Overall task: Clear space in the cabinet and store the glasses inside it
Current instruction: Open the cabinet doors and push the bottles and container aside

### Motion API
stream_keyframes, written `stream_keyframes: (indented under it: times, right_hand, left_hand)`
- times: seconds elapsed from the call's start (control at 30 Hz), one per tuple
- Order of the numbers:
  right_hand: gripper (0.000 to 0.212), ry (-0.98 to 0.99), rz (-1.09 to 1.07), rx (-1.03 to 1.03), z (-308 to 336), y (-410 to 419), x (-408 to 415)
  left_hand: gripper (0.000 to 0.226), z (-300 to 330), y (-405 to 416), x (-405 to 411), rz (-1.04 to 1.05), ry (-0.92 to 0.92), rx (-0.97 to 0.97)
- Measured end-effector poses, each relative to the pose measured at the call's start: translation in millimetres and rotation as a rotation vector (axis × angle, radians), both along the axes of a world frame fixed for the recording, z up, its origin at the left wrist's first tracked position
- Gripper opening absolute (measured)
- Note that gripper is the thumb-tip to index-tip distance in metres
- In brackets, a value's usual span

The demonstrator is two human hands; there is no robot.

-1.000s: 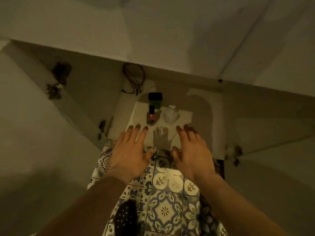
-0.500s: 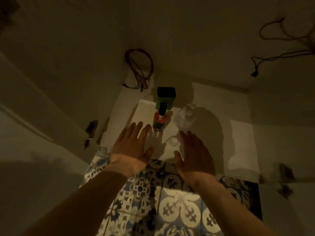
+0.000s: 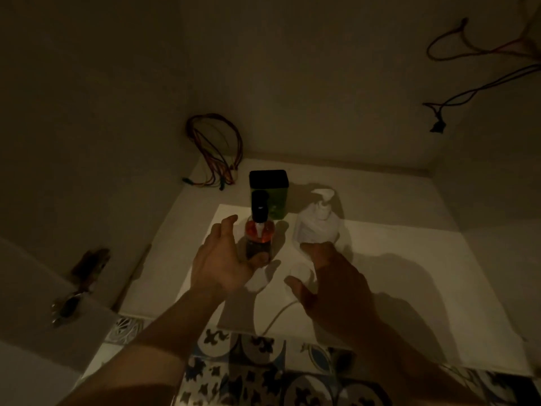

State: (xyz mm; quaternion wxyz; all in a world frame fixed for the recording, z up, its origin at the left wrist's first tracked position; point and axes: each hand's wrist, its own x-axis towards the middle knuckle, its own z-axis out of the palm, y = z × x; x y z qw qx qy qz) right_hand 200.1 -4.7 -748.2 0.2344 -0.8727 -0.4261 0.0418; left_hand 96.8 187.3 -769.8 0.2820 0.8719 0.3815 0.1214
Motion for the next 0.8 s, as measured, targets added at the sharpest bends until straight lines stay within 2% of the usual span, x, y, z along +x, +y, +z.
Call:
stream_keyframes:
  times: [0.07, 0.13, 0.27, 0.33, 0.47, 0.6, 0.7, 0.8]
  right_hand:
    - [0.07, 0.043, 0.001, 0.021, -10, 2, 1]
    - [0.075, 0.08, -0.025, 0.023, -18, 3, 1]
    - [0.078, 0.105, -0.04, 0.006, -26, 7, 4]
    - [0.075, 0.141, -0.045, 0.018, -29, 10, 7]
    - [0.062, 0.113, -0.045, -0.001, -33, 12, 11]
    - [0.047, 0.083, -0.015, -0.012, -39, 12, 14]
    - [0.051, 0.061, -0.004, -0.04, -46, 13, 17]
    - [0.058, -0.017, 0.032, -0.091, -49, 14, 21]
  left_hand:
    - [0.11, -13, 3, 12, 0.018, -0.096, -0.151]
    - [0.108, -22, 5, 25, 0.011, -0.183, -0.253]
    - [0.075, -30, 7, 38, 0.052, -0.232, -0.191]
    - [0.066, -28, 11, 36, 0.068, -0.252, -0.202]
    - [0.065, -27, 19, 21, 0.033, -0.318, -0.156]
    - [0.054, -24, 51, 1, 0.133, -0.414, -0.184]
    - [0.053, -22, 89, -10, 0.146, -0.461, -0.219]
    - [0.051, -14, 119, -12, 0.208, -0.433, -0.104]
